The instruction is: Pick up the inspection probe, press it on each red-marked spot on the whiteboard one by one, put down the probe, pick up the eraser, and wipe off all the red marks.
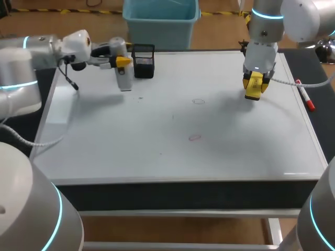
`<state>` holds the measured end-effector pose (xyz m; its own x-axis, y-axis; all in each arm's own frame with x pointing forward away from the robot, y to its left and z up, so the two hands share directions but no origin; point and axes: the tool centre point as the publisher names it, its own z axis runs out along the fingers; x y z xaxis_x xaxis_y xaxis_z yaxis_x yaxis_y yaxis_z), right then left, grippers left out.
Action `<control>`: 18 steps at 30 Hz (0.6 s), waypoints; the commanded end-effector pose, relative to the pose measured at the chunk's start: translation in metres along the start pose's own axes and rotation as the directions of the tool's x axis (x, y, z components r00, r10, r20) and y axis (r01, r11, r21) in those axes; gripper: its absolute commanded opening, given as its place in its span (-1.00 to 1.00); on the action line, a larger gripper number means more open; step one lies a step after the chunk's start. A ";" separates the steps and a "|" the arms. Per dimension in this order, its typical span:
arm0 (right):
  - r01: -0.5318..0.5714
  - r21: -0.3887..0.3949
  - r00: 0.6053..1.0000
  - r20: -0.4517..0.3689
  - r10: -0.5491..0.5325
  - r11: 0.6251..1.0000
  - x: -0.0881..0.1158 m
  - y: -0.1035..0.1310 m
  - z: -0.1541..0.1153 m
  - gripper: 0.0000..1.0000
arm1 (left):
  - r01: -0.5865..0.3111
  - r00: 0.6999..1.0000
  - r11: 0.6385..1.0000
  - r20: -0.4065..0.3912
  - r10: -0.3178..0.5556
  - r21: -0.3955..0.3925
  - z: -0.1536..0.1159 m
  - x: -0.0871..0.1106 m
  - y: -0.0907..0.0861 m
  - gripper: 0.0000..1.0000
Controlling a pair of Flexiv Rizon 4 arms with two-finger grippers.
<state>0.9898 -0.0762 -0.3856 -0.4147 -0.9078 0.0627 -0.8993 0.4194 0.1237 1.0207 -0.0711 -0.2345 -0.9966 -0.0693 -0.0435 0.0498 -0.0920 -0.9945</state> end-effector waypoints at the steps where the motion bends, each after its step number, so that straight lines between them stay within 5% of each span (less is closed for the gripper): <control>1: 0.002 0.000 1.000 -0.003 -0.002 1.000 0.000 -0.001 -0.001 -1.00 | 0.009 0.996 1.000 0.085 -0.008 -0.013 -0.010 0.004 -0.006 -1.00; 12: 0.002 0.000 1.000 -0.003 -0.002 1.000 0.000 -0.001 -0.001 -1.00 | 0.015 0.996 1.000 0.089 -0.013 -0.021 -0.011 0.004 -0.006 -1.00; 18: 0.099 0.015 0.995 0.003 -0.099 0.995 -0.028 0.006 -0.005 -1.00 | 0.015 0.996 1.000 0.089 -0.013 -0.021 -0.011 0.004 -0.006 -1.00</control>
<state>0.9938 -0.0583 -0.3798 -0.3365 -0.9410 0.0360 -0.9342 0.3384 0.1132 1.0170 -0.0591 -0.2309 -0.9883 -0.1509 -0.0209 0.0322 -0.0727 -0.9968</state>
